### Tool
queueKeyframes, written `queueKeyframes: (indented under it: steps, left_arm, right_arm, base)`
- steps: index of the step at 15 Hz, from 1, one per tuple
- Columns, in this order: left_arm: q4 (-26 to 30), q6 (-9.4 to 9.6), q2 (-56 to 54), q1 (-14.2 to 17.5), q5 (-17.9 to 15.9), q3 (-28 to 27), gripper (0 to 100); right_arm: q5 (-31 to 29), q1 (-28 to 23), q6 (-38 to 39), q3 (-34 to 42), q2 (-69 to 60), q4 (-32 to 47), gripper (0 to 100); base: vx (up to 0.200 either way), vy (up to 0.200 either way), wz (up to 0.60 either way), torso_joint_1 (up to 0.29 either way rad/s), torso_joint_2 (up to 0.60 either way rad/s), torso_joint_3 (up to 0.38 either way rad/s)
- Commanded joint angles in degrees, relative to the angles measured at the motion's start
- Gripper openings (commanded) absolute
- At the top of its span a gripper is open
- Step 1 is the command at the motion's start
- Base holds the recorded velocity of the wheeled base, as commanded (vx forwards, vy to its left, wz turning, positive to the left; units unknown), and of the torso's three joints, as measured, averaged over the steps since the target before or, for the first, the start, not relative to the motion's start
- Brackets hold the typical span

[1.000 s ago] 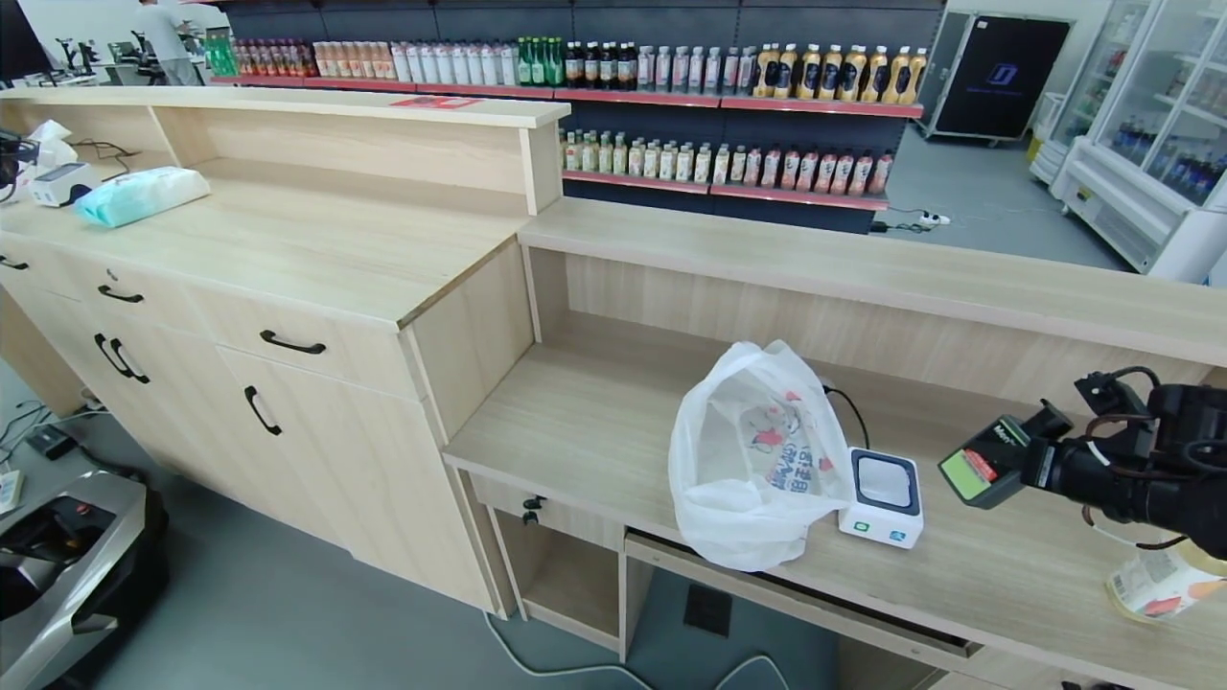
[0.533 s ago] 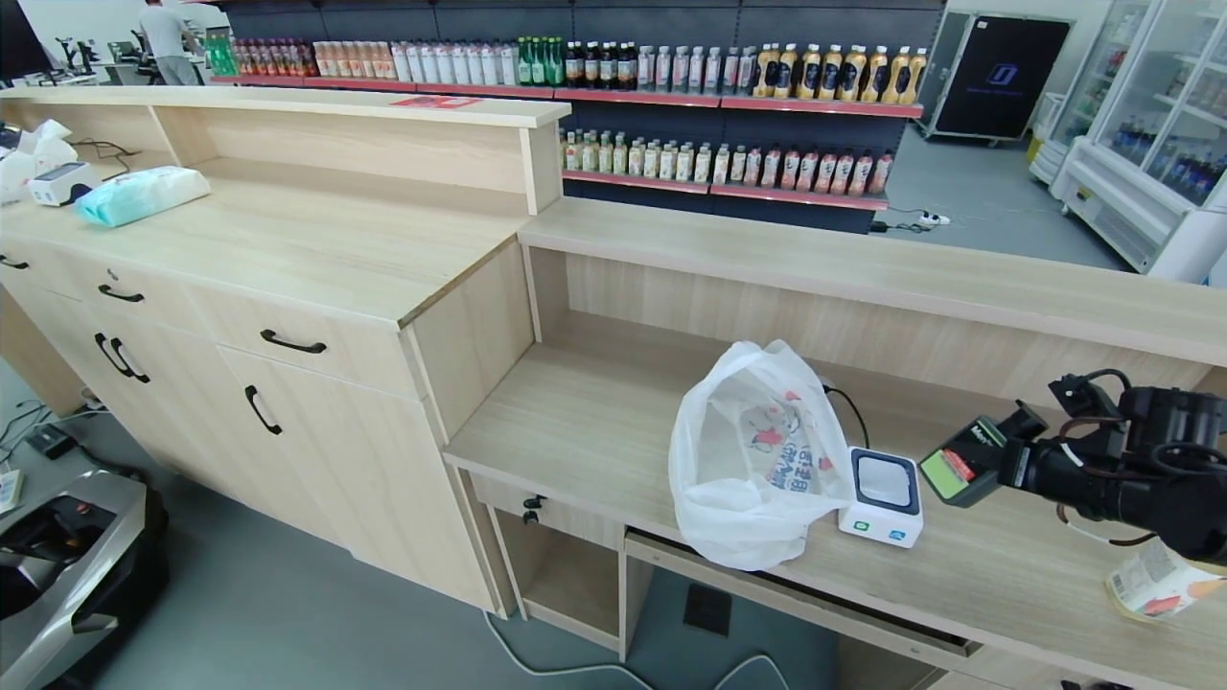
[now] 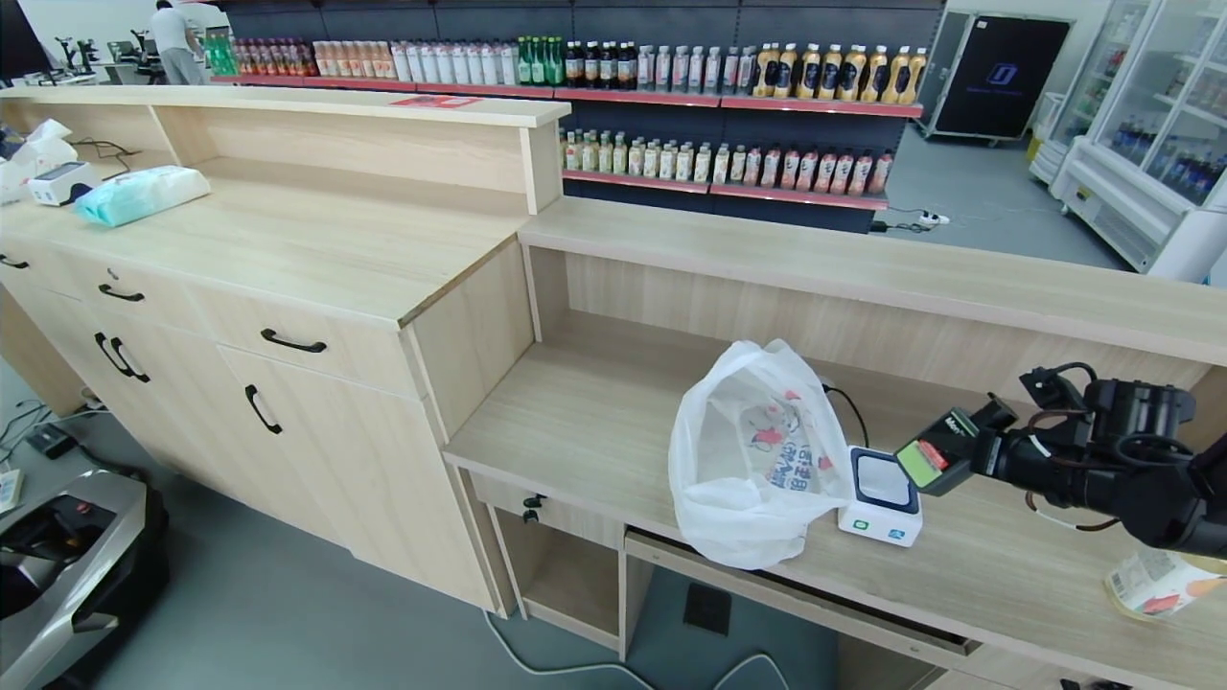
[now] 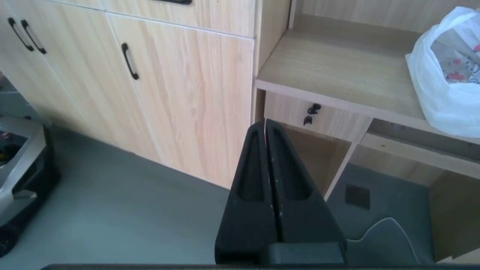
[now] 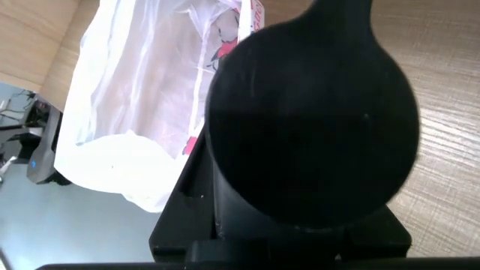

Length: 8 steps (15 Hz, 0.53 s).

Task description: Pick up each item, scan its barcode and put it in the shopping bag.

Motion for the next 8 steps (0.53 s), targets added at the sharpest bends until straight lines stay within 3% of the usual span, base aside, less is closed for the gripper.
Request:
queueKeyframes:
  steps: [1, 8]
  left_arm:
    - [0.00, 0.00, -0.02, -0.03, -0.01, 0.00, 0]
    - [0.00, 0.00, -0.02, 0.06, 0.08, 0.00, 0]
  right_arm:
    - [-0.08, 0.09, -0.03, -1.70, 1.03, 0.11, 0]
    - [-0.52, 2.90, -0.11, -4.51, 2.35, 0.11, 0]
  base:
    - [0.000, 0.000, 0.00, 0.000, 0.00, 0.000]
    - [0.000, 0.000, 0.00, 0.000, 0.00, 0.000]
